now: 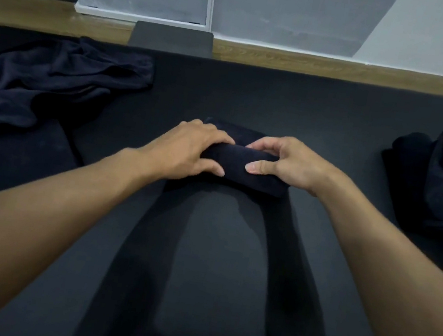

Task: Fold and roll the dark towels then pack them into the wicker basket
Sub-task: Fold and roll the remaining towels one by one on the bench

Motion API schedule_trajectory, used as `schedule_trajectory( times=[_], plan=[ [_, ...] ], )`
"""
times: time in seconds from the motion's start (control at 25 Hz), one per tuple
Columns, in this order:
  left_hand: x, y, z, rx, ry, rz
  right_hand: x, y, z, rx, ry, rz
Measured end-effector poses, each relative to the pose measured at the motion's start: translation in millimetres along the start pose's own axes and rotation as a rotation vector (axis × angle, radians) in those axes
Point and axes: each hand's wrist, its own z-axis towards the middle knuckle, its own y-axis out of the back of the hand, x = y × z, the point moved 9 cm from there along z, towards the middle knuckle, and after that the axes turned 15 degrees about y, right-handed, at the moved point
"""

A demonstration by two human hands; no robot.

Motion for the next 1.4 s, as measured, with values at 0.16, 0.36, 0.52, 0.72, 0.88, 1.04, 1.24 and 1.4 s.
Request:
schedule_trajectory(
  times=[0.16,0.36,0.52,0.72,0.88,1.04,1.24,1.4],
  plan=[
    [8.4,0.4,30.1,0.222,0.13,-0.225,25.6,3.4,-15.3,-0.445,0.261,-0.651],
    [-10.3,11.9,16.5,-0.29,0.053,0.071,21.7,-21.3,-22.5,-0.45,0.368,-0.964],
    [-11.6,-5.6,-7.1,-0.351,-0.145,0.371,18.5,6.2,2.7,-0.31,0.221,-0.704],
    [-20.4,6.5,12.2,-0.246,-0.105,0.445,-3.5,16.3,14.4,-0.002,-0.063,-0.1],
    [-25.5,-1.2,9.0,-0.159,-0.081,0.461,6.5,17.0,5.8,-0.212,-0.026,-0.377],
    [-23.1,-2.0,42.6,0.192,0.108,0.358,31.5,-18.4,-22.0,-0.362,0.128,-1.064],
    [-40.9,3.1,36.6,-0.065,-0.088,0.644,6.7,13.0,-7.9,-0.202,-0.058,-0.572],
    [-68.2,-9.2,15.7,-0.247,-0.337,0.573,-30.1,-4.7,-49.3,-0.134,-0.205,0.147]
  ],
)
